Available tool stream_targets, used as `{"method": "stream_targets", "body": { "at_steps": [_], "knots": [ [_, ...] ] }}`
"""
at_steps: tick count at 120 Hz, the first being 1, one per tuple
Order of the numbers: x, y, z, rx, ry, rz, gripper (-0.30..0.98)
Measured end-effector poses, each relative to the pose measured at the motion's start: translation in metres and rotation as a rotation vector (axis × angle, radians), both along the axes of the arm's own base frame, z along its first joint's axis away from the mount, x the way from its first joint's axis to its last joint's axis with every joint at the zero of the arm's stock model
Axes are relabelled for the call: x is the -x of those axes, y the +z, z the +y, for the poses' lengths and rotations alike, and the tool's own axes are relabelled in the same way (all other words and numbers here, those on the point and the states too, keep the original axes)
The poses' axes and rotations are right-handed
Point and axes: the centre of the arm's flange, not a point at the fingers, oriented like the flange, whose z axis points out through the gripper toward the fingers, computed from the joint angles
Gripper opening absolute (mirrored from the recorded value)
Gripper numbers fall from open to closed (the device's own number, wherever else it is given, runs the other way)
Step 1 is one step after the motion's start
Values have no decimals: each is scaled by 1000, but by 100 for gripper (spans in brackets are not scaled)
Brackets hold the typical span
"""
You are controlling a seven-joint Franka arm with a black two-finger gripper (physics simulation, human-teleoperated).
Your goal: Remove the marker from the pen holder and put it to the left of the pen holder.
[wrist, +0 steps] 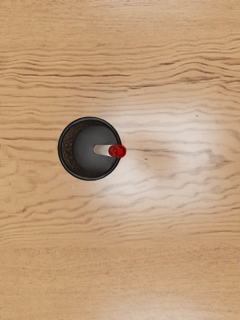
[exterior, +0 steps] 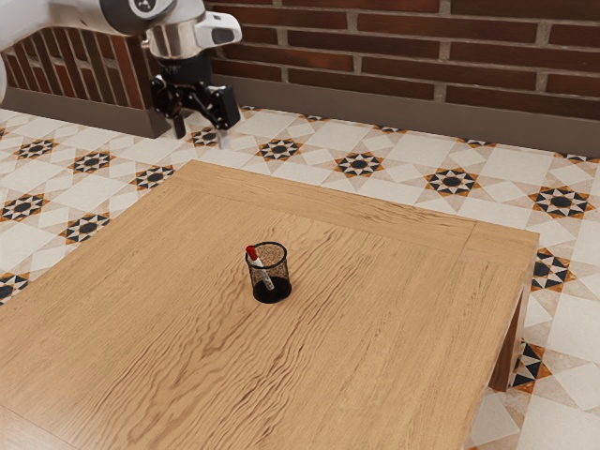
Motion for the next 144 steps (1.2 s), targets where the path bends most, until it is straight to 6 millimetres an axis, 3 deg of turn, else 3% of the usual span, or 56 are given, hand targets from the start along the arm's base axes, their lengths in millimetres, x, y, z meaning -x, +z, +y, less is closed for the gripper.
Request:
{"method": "stream_targets", "body": {
  "at_steps": [24, 33, 36, 45, 56, 63, 90, 112, 123, 144],
  "knots": [
    [4, 15, 1, -1, 4, -25, 69],
    [31, 30, -9, -6, -13, -49, 69],
    [43, 22, -13, -10, -20, -45, 69],
    [69, -35, -22, -16, -40, -15, 69],
    [79, -91, -6, -2, -7, -11, 69],
    [77, -123, 0, 18, 10, -23, 69],
    [45, -199, -3, 60, 24, -107, 69],
    [22, -218, -3, 73, 21, -205, 69],
    [9, -237, -2, 77, 23, -205, 69],
    [-14, -252, 4, 89, 39, -209, 69]
  ]
}}
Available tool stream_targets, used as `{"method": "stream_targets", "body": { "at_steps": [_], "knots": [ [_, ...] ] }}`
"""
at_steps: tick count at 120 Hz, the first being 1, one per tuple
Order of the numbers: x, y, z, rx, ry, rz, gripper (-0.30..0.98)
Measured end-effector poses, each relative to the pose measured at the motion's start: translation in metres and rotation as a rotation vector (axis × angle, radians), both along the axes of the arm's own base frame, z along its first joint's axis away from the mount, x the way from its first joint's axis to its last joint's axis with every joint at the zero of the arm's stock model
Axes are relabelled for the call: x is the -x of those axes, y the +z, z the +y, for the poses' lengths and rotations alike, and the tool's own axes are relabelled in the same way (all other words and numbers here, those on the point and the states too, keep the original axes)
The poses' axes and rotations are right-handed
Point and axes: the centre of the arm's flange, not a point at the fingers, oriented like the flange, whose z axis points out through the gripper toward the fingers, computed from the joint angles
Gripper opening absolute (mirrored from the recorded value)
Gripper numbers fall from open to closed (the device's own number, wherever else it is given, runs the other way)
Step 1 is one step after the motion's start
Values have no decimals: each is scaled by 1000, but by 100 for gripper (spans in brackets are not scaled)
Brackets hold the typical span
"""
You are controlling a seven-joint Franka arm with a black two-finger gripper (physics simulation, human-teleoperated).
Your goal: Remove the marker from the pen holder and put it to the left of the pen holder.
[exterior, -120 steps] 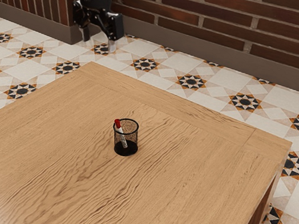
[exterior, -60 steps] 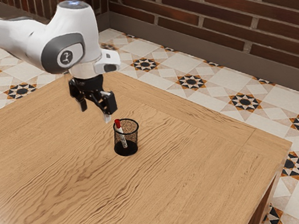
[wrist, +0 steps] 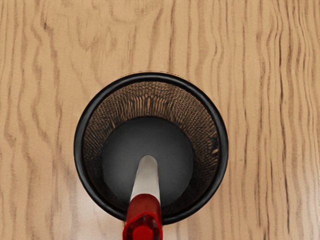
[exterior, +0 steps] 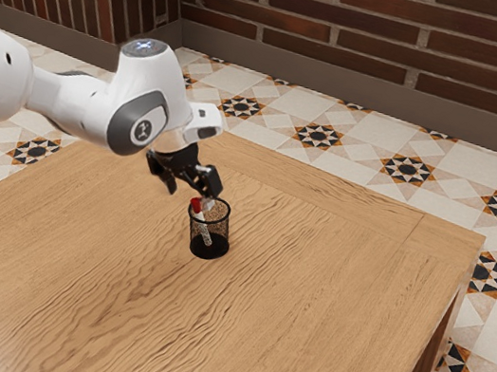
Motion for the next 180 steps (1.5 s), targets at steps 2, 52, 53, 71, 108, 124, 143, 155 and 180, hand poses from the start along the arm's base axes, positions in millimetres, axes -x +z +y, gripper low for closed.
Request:
{"method": "stream_targets", "body": {
  "at_steps": [2, 52, 53, 71, 108, 124, 143, 155, 180],
  "knots": [
    [-3, 0, 0, 1, 1, -1, 69],
    [-21, -30, 0, 34, 11, 51, 51],
    [-21, -30, 0, 35, 12, 51, 49],
    [-21, -29, -1, 46, 16, 54, 18],
    [-18, -1, -1, 40, 8, 24, -5],
    [-7, 67, -3, 33, 1, -19, -8],
    [-5, 126, 39, -42, 34, 100, -9],
    [-1, 113, 78, -105, 80, 310, -9],
    [5, 58, 115, -207, 141, 744, -10]
  ]
}}
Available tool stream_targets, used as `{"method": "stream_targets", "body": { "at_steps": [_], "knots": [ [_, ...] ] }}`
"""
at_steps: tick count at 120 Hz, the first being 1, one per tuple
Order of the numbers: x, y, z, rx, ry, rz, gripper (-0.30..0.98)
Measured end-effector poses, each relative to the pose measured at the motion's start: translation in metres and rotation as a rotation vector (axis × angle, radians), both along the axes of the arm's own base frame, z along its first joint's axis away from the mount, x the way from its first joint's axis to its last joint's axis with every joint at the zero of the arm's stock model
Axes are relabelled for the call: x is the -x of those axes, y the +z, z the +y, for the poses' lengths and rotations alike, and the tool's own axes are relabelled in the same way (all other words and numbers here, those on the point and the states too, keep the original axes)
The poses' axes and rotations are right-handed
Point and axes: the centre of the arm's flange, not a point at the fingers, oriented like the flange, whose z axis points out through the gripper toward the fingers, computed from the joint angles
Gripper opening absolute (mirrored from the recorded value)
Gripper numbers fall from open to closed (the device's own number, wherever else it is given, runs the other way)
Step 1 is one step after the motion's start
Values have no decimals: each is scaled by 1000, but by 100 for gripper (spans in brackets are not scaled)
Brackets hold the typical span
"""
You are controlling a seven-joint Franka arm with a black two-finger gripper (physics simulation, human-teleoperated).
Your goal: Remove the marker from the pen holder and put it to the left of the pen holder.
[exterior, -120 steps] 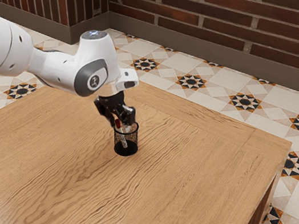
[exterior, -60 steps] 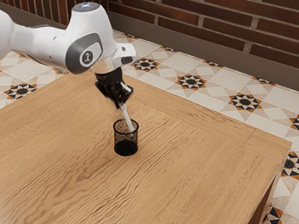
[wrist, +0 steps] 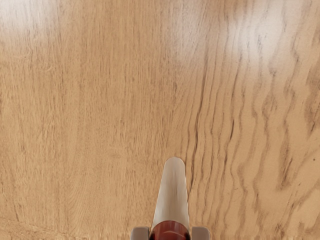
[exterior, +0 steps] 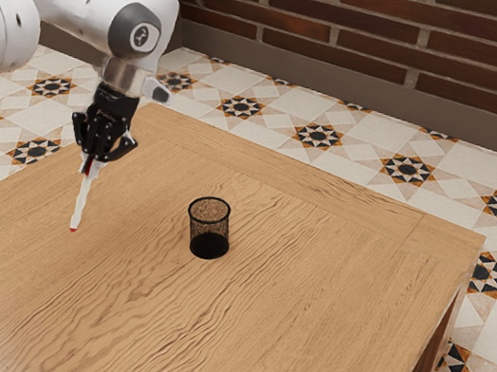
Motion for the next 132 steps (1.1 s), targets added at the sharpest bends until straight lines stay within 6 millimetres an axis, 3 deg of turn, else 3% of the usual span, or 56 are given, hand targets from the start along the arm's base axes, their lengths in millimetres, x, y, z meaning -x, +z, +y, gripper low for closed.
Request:
{"method": "stream_targets", "body": {
  "at_steps": [13, 32, 48, 71, 90, 96, 100, 108, 114, 119, 126, 132],
  "knots": [
    [-19, -36, 7, -26, 24, 138, -10],
    [-40, -61, 26, -51, 63, 218, -10],
    [-43, -85, 37, -46, 81, 261, -10],
    [-47, -98, 42, -28, 91, 252, 32],
    [-52, -100, 43, 14, 101, 205, 51],
    [-55, -90, 39, 41, 101, 163, 55],
    [-58, -71, 29, 66, 89, 115, 57],
    [-53, 2, -5, 123, 35, -25, 60],
    [-25, 56, -25, 149, 4, -111, 62],
    [3, 88, -37, 155, -15, -172, 63],
    [29, 117, -61, 138, -63, -241, 64],
    [40, 132, -76, 131, -93, -290, 65]
  ]
}}
